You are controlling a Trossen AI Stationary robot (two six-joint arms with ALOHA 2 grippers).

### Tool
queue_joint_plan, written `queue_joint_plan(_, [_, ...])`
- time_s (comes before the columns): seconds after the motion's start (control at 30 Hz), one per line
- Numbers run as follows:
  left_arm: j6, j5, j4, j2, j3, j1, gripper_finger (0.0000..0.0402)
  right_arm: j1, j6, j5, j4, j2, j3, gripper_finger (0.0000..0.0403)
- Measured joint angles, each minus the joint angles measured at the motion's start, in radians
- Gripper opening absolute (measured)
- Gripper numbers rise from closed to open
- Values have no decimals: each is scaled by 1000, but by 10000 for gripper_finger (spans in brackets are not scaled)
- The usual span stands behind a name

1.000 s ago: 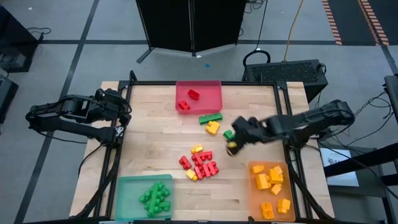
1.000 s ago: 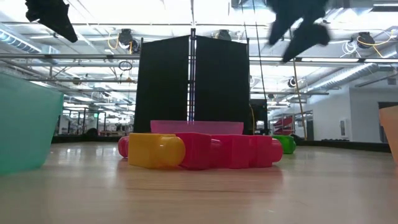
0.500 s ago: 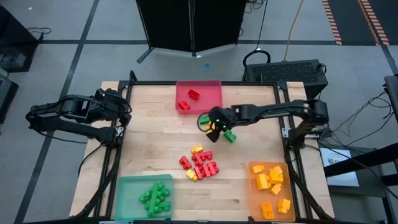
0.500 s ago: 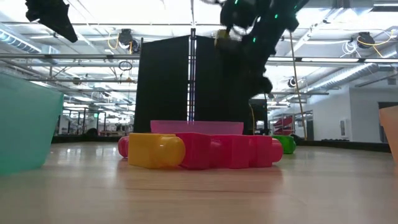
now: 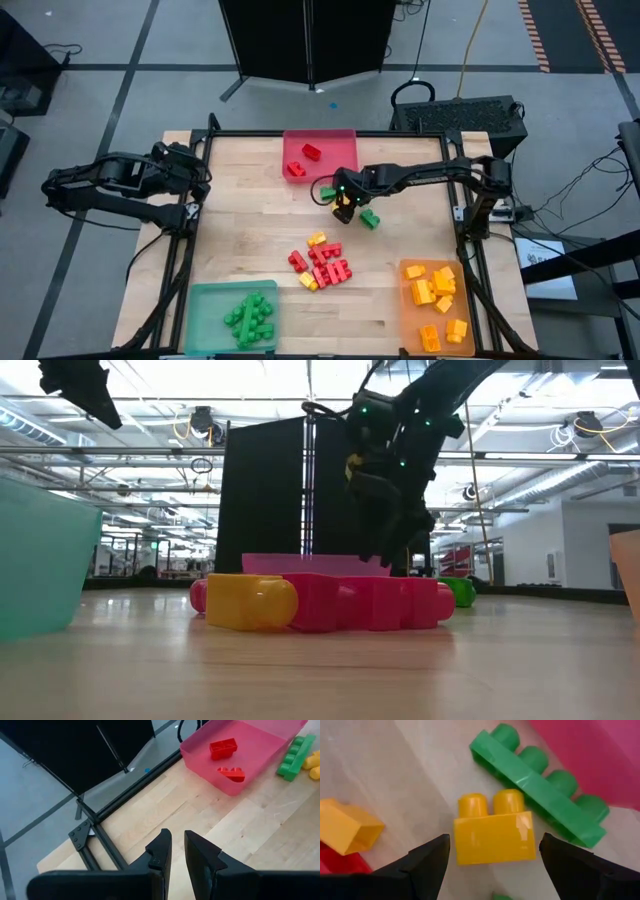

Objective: Sort blocks
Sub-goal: Put the yellow game piece into the orange bin

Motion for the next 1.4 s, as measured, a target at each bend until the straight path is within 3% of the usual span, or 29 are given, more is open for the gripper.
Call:
queue_joint_plan(0.53, [-3,-2,0,0,0,0,59,8,39,-19,11,93,6,300])
queue_joint_plan(1.2, [-9,0,6,0,0,0,59,5,-82,-73,1,97,2,300])
queue_joint_plan(1.4, [-9,0,7,0,0,0,59,22,-198,-95,16,98,1,313])
